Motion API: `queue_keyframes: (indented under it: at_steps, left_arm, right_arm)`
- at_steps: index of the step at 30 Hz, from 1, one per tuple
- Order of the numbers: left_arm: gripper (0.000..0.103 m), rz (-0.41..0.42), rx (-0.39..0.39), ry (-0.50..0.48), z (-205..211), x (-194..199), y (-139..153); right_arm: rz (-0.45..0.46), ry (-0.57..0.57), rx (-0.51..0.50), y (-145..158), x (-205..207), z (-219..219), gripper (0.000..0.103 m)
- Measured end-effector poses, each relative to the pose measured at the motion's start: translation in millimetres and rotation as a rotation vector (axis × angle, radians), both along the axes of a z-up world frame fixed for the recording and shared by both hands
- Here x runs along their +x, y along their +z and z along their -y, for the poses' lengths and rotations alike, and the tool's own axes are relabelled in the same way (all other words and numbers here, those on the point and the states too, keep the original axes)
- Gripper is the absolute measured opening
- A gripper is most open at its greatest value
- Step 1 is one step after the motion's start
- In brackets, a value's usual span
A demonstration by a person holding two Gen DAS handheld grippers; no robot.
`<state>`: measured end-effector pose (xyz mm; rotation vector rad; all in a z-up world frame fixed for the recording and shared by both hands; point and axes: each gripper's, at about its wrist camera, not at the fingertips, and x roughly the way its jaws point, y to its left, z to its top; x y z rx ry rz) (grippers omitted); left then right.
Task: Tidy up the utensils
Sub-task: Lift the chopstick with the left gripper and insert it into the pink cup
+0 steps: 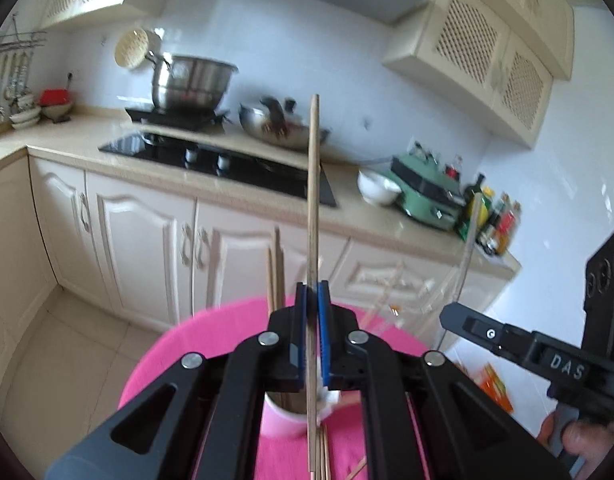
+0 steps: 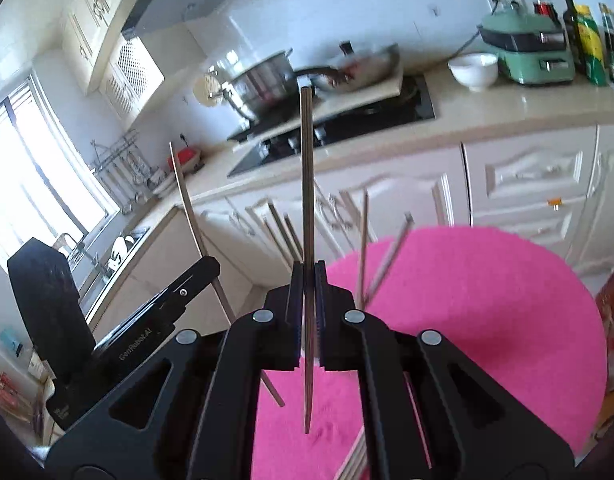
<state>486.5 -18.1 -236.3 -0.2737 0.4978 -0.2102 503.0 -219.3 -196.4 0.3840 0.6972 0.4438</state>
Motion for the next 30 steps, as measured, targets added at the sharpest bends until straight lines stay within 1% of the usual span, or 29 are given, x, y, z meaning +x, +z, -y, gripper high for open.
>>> queue_keyframes:
  at_steps: [3,6,7,10,15,21,25,30]
  left_arm:
    - [0.006,0.034,-0.014,0.030,-2.6,14.4,4.2]
    - [0.006,0.058,-0.009,0.065,-2.7,26.8,3.9]
    - [0.006,0.058,-0.007,0.072,-2.3,30.8,2.5]
    - [0.006,0.060,0.004,0.083,1.2,42.1,-5.4]
    - [0.006,0.039,0.008,0.100,2.8,54.2,-25.7]
    - [0.006,0.002,0.032,0.091,2.6,53.6,-47.8]
    - [0.006,-0.016,0.050,0.079,3.3,50.1,-55.2]
    - [0.006,-0.038,0.062,0.060,1.0,41.8,-61.6]
  right_arm:
    - [0.033,-0.024,-0.006,4.1,10.7,-7.1,0.006]
    - [0.061,-0.056,-0.019,6.4,20.2,-11.9,0.006]
    - [0.071,-0.069,-0.036,6.3,23.1,-12.9,0.006]
    - [0.079,-0.108,-0.044,3.7,29.6,-10.6,0.006]
    - [0.090,-0.133,-0.066,-4.2,37.7,-15.6,0.006]
    - [0.091,-0.115,-0.108,-16.2,40.9,-29.0,0.006]
    - [0.083,-0.081,-0.138,-21.7,39.8,-35.4,0.006]
    - [0.090,-0.035,-0.193,-25.2,26.9,-41.6,0.006]
